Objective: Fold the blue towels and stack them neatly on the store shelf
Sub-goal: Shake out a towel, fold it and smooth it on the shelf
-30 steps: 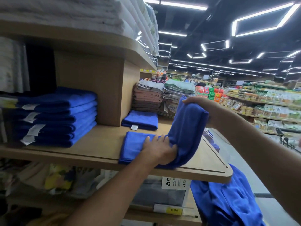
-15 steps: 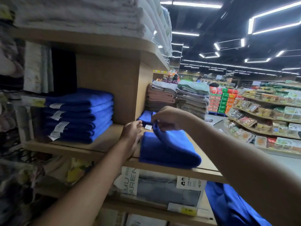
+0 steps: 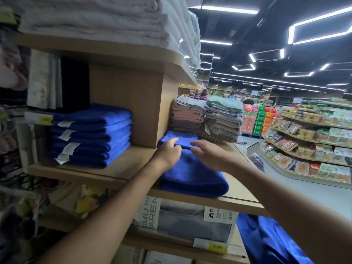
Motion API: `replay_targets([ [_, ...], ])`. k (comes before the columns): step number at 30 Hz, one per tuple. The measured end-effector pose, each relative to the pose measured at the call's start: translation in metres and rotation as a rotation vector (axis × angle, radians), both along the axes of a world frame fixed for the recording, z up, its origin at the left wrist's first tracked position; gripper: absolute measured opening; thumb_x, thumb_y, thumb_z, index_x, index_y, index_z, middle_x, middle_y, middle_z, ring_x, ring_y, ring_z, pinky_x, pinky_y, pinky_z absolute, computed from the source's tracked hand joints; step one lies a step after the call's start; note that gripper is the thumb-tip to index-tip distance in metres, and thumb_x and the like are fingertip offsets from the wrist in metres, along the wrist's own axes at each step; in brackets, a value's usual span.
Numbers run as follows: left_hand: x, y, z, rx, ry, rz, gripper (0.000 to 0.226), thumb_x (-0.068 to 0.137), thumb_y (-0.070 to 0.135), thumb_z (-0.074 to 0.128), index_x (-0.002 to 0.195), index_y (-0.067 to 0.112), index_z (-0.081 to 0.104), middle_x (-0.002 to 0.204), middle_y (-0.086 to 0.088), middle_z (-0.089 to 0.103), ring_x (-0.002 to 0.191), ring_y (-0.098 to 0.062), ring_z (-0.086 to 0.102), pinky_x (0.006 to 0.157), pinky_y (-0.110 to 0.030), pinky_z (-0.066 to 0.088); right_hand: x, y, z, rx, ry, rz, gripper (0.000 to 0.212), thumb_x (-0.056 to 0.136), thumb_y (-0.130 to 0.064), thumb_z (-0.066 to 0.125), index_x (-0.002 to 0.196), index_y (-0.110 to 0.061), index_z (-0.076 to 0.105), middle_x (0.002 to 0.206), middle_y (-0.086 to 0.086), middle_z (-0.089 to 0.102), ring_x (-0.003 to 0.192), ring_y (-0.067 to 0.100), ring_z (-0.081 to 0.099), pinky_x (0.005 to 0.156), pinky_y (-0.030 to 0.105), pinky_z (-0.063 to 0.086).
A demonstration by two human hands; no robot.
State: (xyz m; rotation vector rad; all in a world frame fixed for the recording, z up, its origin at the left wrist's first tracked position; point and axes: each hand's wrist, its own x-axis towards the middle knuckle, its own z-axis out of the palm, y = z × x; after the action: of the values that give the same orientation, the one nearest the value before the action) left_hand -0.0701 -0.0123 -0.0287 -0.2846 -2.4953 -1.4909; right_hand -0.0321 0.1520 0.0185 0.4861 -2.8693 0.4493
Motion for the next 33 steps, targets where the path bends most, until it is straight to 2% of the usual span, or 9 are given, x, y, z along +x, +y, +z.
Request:
replay_targets([
  [2, 0.001, 0.012, -0.002, -0.386, 0.042, 0.027, 0.049, 0.099, 0.029, 0.035, 0.145, 0.012, 0.046, 0.154, -0.009, 0.043, 0.144, -0.025, 0.036, 0.117, -0.041, 0.030, 0.002, 0.008, -0.015, 0.102, -0.084, 0.016, 0.048, 0.109, -0.033, 0.035, 0.145, -0.003, 0.047, 0.156, 0.014, 0.042, 0.145, 0.027, 0.036, 0.114, 0.030, 0.025],
  [5, 0.003, 0.014, -0.017, -0.689, -0.036, 0.014, 0.057, 0.103, 0.041, 0.024, 0.152, 0.015, 0.035, 0.165, -0.003, 0.024, 0.153, -0.018, 0.017, 0.122, -0.049, 0.019, 0.001, 0.013, -0.040, 0.151, -0.145, -0.014, 0.058, 0.109, -0.045, 0.026, 0.157, -0.012, 0.030, 0.169, 0.004, 0.018, 0.155, 0.018, 0.014, 0.125, 0.035, 0.009],
  [9, 0.001, 0.008, -0.024, -0.747, -0.074, -0.038, 0.063, 0.102, 0.046, 0.021, 0.157, 0.014, 0.024, 0.168, -0.002, 0.014, 0.155, -0.016, 0.010, 0.124, -0.047, 0.015, -0.003, 0.014, -0.053, 0.204, -0.121, -0.035, 0.063, 0.106, -0.051, 0.023, 0.159, -0.017, 0.025, 0.170, -0.002, 0.015, 0.156, 0.012, 0.009, 0.125, 0.039, 0.006],
  [15, 0.005, 0.009, -0.023, -0.747, -0.063, -0.022, 0.066, 0.101, 0.048, 0.020, 0.160, 0.018, 0.018, 0.169, 0.000, 0.010, 0.155, -0.016, 0.008, 0.125, -0.046, 0.013, -0.005, 0.014, -0.057, 0.168, -0.055, -0.042, 0.054, 0.103, -0.055, 0.028, 0.143, -0.021, 0.043, 0.164, -0.004, 0.029, 0.151, 0.014, 0.020, 0.118, 0.038, 0.015],
  [18, 0.006, 0.009, -0.021, -0.756, -0.060, -0.013, 0.064, 0.102, 0.048, 0.021, 0.160, 0.019, 0.018, 0.169, 0.002, 0.011, 0.155, -0.015, 0.008, 0.124, -0.047, 0.013, -0.003, 0.019, -0.056, 0.014, -0.056, -0.116, 0.067, 0.101, -0.058, 0.036, 0.154, -0.017, 0.036, 0.165, 0.004, 0.029, 0.151, 0.022, 0.024, 0.119, 0.036, 0.020],
  [21, 0.010, 0.007, -0.020, -0.721, -0.044, -0.010, 0.061, 0.103, 0.047, 0.024, 0.158, 0.022, 0.023, 0.169, 0.005, 0.013, 0.155, -0.014, 0.009, 0.122, -0.044, 0.012, -0.002, 0.034, -0.050, -0.150, -0.064, -0.386, 0.067, 0.098, -0.060, 0.040, 0.143, -0.011, 0.050, 0.149, 0.015, 0.051, 0.134, 0.031, 0.048, 0.096, 0.035, 0.037],
  [24, 0.011, 0.003, -0.020, -0.628, -0.032, -0.021, 0.059, 0.103, 0.044, 0.031, 0.158, 0.024, 0.027, 0.168, 0.005, 0.017, 0.154, -0.013, 0.013, 0.124, -0.041, 0.013, -0.003, 0.044, -0.039, -0.301, -0.118, -0.476, 0.055, 0.095, -0.045, 0.051, 0.141, -0.014, 0.052, 0.142, 0.011, 0.058, 0.126, 0.029, 0.054, 0.082, 0.031, 0.035],
  [30, 0.008, -0.003, -0.024, -0.275, -0.006, -0.022, 0.070, 0.098, 0.036, 0.054, 0.159, 0.021, 0.023, 0.167, 0.000, 0.021, 0.154, -0.017, 0.018, 0.124, -0.038, 0.018, -0.010, 0.042, -0.031, -0.998, -0.167, -0.283, 0.071, 0.088, -0.014, 0.072, 0.151, -0.017, 0.039, 0.125, 0.009, 0.059, 0.103, 0.021, 0.062, 0.073, 0.032, 0.051],
  [33, 0.006, -0.005, -0.024, 0.062, 0.025, 0.017, 0.088, 0.092, 0.028, 0.070, 0.160, 0.015, 0.015, 0.164, -0.004, 0.024, 0.151, -0.017, 0.024, 0.121, -0.029, 0.021, -0.013, 0.041, -0.024, -1.353, -0.156, -0.109, 0.071, 0.088, -0.001, 0.072, 0.150, -0.018, 0.042, 0.125, 0.011, 0.062, 0.115, 0.031, 0.066, 0.083, 0.043, 0.053],
])
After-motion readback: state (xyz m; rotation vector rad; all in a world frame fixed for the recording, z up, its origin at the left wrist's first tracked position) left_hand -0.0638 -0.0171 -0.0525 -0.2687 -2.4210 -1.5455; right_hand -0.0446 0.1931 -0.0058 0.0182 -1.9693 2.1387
